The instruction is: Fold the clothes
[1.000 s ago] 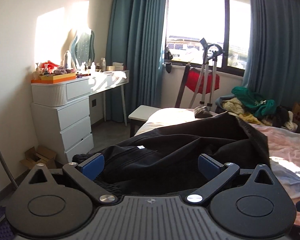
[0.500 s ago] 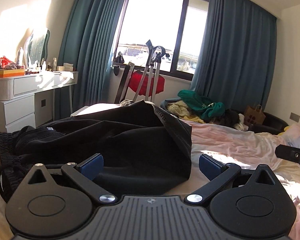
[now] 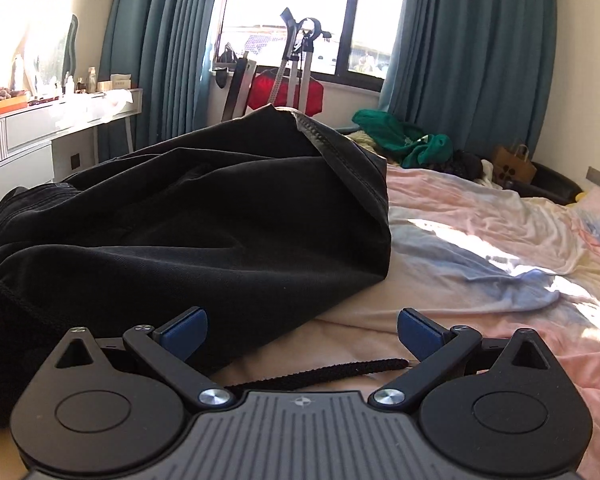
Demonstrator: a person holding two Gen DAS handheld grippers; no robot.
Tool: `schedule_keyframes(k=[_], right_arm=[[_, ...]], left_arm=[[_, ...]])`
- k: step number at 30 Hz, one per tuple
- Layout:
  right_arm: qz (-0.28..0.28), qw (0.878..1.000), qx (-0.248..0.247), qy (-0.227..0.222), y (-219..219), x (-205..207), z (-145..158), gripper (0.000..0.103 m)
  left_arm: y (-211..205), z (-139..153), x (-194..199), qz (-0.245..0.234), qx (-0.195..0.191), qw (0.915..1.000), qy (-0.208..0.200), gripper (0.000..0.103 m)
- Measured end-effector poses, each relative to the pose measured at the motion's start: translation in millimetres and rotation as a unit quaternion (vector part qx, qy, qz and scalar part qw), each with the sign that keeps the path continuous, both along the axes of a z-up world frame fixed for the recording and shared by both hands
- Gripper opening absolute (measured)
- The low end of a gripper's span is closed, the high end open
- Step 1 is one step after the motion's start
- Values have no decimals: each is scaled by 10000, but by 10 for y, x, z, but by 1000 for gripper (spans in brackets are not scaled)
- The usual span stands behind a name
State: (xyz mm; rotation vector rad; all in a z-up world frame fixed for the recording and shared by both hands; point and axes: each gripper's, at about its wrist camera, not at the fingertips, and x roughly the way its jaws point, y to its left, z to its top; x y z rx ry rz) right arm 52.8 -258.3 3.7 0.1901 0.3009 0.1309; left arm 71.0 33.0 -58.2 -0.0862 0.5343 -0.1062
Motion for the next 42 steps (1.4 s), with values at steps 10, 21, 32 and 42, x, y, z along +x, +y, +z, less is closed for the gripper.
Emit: schedule_keyframes(k=[10, 21, 32, 42], right_arm=[[-527, 9980, 195, 288, -305, 138, -104, 93], [-800, 9918, 577, 806, -577, 685, -584, 93], [-928, 9875, 880, 922, -712, 777, -660, 93], [-694, 9840, 1441, 780, -859, 422, -490, 93]], left_arm=[[-288, 317, 1343, 112, -387, 9988, -289, 98], [-622, 399, 2944, 672, 18, 9973, -293, 57], [-1088, 1021, 2140, -891, 304, 9913, -922, 5], [-1364, 543, 24, -2491, 868, 9606, -880, 4]])
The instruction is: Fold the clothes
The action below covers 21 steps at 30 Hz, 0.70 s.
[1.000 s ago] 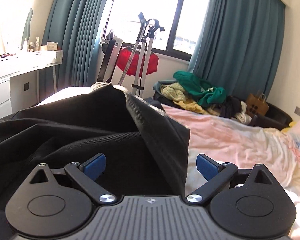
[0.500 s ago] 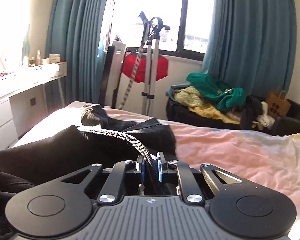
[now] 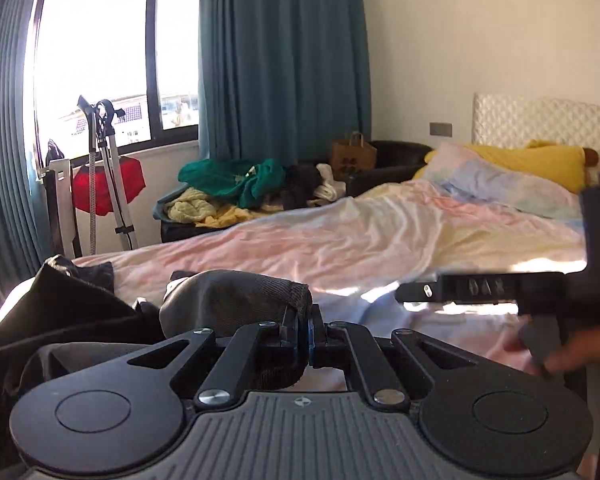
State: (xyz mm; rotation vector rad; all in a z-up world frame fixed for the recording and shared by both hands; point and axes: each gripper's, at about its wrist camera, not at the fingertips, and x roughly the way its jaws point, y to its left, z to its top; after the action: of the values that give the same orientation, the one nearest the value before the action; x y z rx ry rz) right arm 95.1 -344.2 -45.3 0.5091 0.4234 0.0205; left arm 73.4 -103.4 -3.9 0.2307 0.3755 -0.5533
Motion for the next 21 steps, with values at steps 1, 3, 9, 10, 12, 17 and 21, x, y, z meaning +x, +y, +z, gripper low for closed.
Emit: schedule_keyframes(k=[1, 3, 9, 10, 12, 17, 21], right_arm=[[82, 9998, 197, 50, -29, -13, -15, 93], [227, 9972, 705, 113, -92, -28, -62, 93], [1153, 9585, 2605, 79, -86, 226, -360, 85], [1282, 9505, 2830, 84, -40, 301, -412, 81], [1358, 9491, 2838, 149, 86, 438, -477, 75], [1736, 9205, 3439, 649, 368, 861, -793, 75], [1717, 9056, 3806, 739, 559, 1259, -939, 76]], left_arm=[[51, -122, -139, 51, 37, 10000, 38, 4], [219, -351, -355, 331, -50, 9994, 127, 4], [856, -394, -321, 1386, -1401, 9789, 537, 4], [986, -347, -275, 1552, -1693, 9716, 577, 4], [1291, -232, -142, 1899, -2349, 9511, 648, 4], [2001, -293, 65, 2875, -3558, 8835, 1010, 4], [2358, -394, 215, 3317, -3745, 8579, 1172, 5]])
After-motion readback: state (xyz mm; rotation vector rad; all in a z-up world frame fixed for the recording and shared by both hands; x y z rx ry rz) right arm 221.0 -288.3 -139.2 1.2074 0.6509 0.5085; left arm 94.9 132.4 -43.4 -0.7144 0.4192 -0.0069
